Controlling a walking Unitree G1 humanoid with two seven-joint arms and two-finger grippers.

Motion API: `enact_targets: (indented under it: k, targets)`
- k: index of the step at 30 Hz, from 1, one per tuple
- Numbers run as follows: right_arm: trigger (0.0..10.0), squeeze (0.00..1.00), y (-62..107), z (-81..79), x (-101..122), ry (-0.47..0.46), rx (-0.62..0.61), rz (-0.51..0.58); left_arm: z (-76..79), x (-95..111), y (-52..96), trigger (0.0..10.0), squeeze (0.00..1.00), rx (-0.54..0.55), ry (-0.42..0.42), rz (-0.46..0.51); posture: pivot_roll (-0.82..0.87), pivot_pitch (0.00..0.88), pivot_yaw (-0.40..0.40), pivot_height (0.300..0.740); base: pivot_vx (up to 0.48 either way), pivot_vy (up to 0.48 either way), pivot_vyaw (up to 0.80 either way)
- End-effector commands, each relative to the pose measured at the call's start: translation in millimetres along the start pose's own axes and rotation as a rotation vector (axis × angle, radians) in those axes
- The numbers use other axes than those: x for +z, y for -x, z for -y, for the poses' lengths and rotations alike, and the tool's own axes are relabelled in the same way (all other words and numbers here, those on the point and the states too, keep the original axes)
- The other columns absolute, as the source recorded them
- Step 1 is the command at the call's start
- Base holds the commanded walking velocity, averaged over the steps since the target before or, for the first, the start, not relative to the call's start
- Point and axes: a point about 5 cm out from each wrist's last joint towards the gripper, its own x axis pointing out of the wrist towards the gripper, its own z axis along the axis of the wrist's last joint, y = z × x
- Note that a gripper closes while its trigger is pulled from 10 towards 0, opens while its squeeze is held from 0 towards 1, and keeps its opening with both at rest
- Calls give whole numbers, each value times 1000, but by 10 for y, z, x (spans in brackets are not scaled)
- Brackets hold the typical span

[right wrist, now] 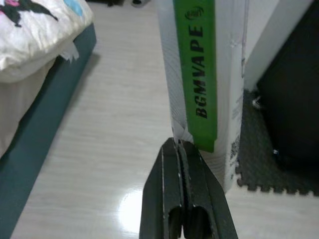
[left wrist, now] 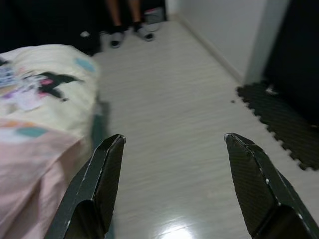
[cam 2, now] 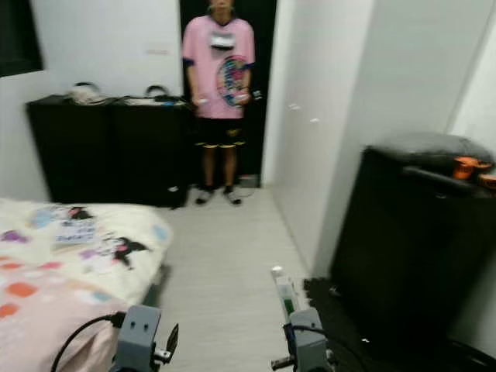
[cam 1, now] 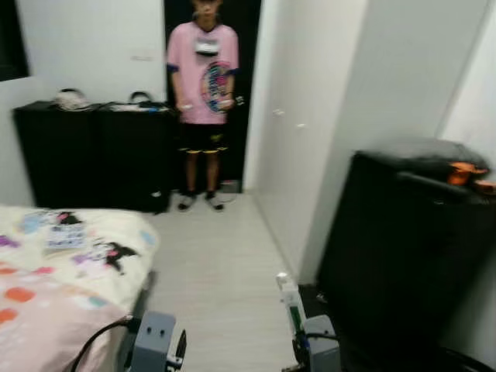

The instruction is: Clean up the room

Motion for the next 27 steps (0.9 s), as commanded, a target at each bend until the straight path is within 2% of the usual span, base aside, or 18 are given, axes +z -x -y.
enact_targets:
  k: [1, 27]
  targets:
    - [10000, 0, 19, 37, -53, 5, -12, -26, 35, -44, 18, 10000, 0, -13, -13, -14, 39, 56, -63, 740, 0, 0, -800]
    - [10000, 0, 22, 27, -58, 4, -18, -27, 64, -90, 14, 10000, 0, -38, 27, -52, 41, 60, -57, 740, 0, 0, -800]
